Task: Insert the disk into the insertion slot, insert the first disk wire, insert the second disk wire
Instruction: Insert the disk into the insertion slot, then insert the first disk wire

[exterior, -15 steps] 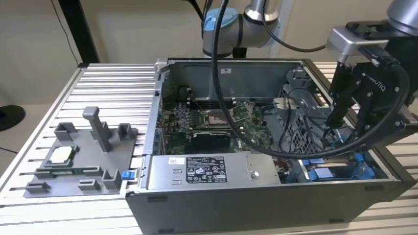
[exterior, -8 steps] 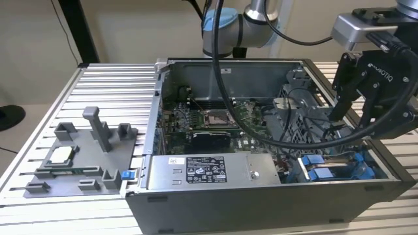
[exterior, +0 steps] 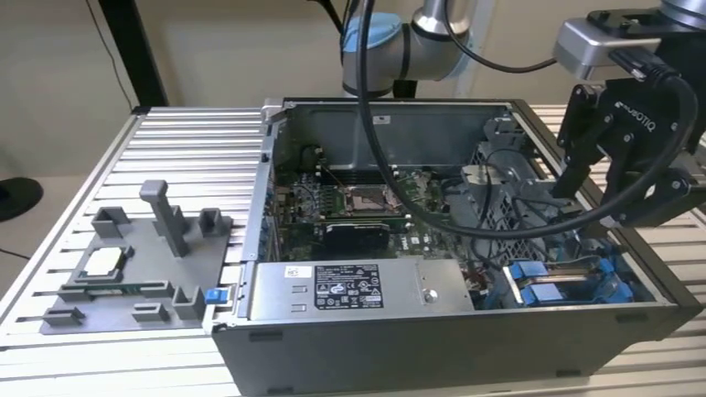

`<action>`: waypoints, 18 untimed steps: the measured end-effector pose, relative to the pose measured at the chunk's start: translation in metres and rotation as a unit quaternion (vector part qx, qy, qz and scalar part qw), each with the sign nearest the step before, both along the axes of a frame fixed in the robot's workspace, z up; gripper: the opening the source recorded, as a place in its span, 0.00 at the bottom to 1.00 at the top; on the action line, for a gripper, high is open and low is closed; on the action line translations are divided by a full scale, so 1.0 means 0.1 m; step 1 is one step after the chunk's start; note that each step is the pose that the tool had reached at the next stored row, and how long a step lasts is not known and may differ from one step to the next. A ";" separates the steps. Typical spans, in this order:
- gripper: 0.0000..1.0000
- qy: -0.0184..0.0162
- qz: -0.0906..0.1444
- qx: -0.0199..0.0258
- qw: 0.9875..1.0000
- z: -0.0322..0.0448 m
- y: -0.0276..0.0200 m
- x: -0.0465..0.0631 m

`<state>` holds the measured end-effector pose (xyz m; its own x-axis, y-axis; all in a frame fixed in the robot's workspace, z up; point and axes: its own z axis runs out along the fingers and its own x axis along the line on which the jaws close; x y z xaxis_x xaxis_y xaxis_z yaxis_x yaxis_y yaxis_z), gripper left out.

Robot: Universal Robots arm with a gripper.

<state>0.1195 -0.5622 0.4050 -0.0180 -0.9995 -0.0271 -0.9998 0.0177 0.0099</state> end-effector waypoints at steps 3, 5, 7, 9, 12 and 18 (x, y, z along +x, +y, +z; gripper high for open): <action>1.00 -0.007 0.002 0.000 1.000 -0.020 0.038 0.00; 1.00 -0.010 0.012 0.000 1.000 -0.042 0.039 0.00; 1.00 -0.013 0.022 -0.001 1.000 -0.064 0.039 0.01; 1.00 -0.015 0.035 -0.001 0.999 -0.082 0.039 0.01; 1.00 -0.021 0.054 -0.001 0.998 -0.101 0.039 0.00; 1.00 -0.041 0.071 -0.001 0.997 -0.126 0.046 0.01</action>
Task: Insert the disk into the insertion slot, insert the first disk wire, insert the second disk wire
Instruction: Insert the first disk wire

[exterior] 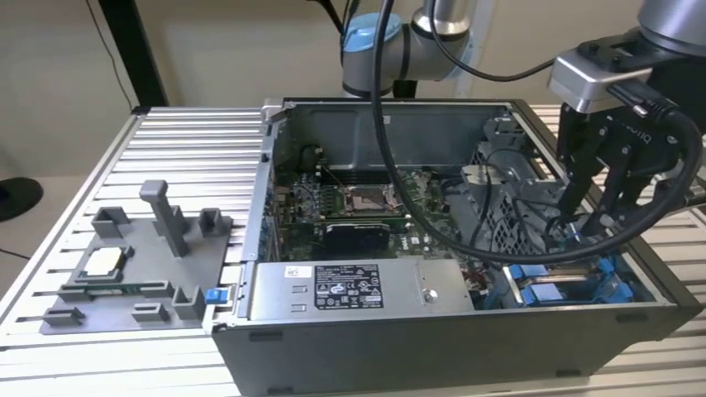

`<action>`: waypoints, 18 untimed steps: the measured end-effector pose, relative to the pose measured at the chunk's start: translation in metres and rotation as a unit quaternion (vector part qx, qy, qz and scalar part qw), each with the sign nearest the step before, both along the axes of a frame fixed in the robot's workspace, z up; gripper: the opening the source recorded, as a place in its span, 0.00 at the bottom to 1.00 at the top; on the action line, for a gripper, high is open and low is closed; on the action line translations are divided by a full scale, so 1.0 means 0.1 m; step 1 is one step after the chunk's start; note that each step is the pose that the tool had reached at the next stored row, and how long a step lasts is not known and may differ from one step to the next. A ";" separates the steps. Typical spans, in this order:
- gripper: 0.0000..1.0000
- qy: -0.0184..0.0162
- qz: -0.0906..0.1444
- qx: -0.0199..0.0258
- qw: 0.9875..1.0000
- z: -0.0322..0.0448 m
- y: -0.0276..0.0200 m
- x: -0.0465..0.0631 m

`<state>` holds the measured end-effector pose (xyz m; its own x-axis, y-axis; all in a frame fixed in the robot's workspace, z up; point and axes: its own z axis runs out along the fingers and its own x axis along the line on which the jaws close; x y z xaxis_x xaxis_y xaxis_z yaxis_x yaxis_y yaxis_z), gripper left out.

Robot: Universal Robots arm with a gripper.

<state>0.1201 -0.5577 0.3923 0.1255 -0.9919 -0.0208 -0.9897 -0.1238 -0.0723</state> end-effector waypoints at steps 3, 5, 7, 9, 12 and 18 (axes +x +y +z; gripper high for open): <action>1.00 -0.003 0.000 0.006 1.000 -0.010 0.030 0.00; 1.00 -0.003 0.000 0.010 1.000 -0.014 0.046 0.00; 1.00 -0.003 0.000 0.015 1.000 -0.027 0.050 0.00; 1.00 -0.003 0.000 0.020 1.000 -0.048 0.052 0.00; 0.00 -0.003 0.000 0.029 1.000 -0.073 0.058 0.00; 0.00 -0.003 -0.005 0.051 0.999 -0.087 0.065 0.00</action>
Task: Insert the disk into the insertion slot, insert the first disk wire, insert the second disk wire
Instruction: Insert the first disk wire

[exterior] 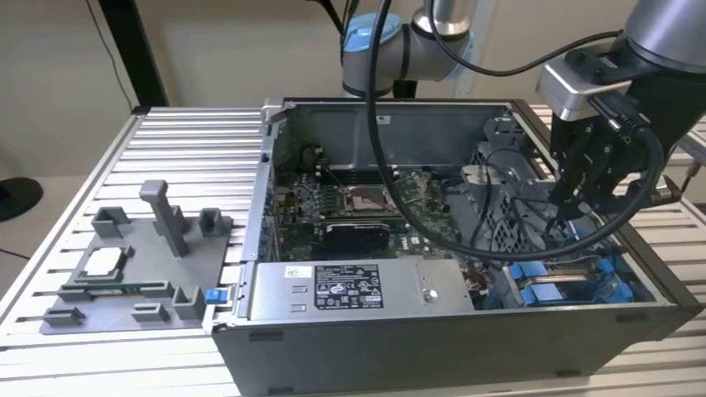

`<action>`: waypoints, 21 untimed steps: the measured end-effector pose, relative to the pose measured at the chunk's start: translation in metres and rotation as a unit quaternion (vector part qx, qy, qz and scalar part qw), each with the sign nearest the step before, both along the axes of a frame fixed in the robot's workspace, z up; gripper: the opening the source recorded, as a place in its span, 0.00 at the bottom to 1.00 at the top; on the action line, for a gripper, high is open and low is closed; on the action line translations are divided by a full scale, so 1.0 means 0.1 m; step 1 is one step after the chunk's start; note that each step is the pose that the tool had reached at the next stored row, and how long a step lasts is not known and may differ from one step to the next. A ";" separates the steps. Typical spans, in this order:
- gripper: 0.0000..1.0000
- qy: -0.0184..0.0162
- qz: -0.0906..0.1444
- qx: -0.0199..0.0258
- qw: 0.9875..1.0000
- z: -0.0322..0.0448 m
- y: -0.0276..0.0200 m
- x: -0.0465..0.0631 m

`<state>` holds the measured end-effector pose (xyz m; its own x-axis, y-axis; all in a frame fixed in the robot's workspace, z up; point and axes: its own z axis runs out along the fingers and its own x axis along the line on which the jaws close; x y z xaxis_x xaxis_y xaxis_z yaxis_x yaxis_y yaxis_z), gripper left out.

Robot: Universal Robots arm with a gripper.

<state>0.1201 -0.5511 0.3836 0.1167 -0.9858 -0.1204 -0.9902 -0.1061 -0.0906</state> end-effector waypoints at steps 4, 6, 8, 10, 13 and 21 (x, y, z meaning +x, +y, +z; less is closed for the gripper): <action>0.00 0.001 0.000 0.001 1.000 0.002 -0.004 0.00; 0.00 0.002 0.000 0.003 1.000 0.017 -0.007 0.00; 0.00 0.003 0.000 0.004 1.000 0.030 -0.012 0.00; 0.00 0.004 0.000 0.006 1.000 0.042 -0.018 0.00; 0.00 0.005 0.000 0.007 1.000 0.048 -0.029 0.00; 1.00 0.006 0.000 0.007 1.000 0.048 -0.034 0.00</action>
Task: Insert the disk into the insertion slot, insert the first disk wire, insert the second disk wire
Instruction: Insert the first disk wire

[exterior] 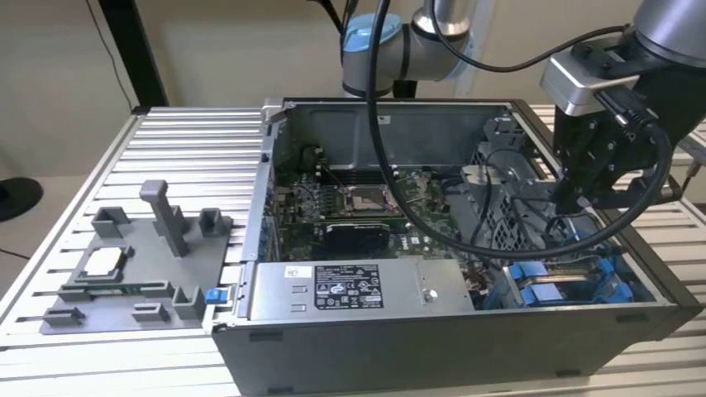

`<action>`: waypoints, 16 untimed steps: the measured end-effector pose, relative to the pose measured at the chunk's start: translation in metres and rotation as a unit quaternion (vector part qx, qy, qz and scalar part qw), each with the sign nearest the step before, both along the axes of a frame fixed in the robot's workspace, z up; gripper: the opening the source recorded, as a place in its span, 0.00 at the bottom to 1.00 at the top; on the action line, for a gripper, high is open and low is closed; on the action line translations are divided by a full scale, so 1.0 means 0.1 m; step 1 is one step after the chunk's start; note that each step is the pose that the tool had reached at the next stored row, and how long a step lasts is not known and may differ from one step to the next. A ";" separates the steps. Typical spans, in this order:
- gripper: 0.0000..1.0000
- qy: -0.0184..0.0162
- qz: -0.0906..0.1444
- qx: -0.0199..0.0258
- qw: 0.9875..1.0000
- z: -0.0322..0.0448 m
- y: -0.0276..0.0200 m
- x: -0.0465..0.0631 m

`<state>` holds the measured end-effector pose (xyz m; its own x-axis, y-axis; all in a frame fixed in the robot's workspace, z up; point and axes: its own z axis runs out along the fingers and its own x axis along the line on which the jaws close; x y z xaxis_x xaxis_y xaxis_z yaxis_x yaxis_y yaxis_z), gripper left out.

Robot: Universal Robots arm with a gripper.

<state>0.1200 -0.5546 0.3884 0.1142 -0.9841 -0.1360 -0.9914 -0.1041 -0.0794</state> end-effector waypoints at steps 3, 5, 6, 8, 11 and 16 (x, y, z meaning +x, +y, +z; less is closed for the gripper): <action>1.00 0.000 0.000 0.000 1.000 0.001 0.000 0.00; 1.00 0.000 0.000 0.000 1.000 0.009 -0.001 0.00; 1.00 0.000 0.000 0.000 1.000 0.019 -0.001 0.00; 1.00 0.000 0.000 0.001 1.000 0.029 -0.001 0.00; 1.00 -0.001 0.000 0.000 1.000 0.030 -0.001 0.00; 1.00 -0.005 0.000 0.001 1.000 -0.004 0.000 0.00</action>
<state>0.1201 -0.5546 0.3880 0.1161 -0.9839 -0.1358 -0.9905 -0.1045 -0.0896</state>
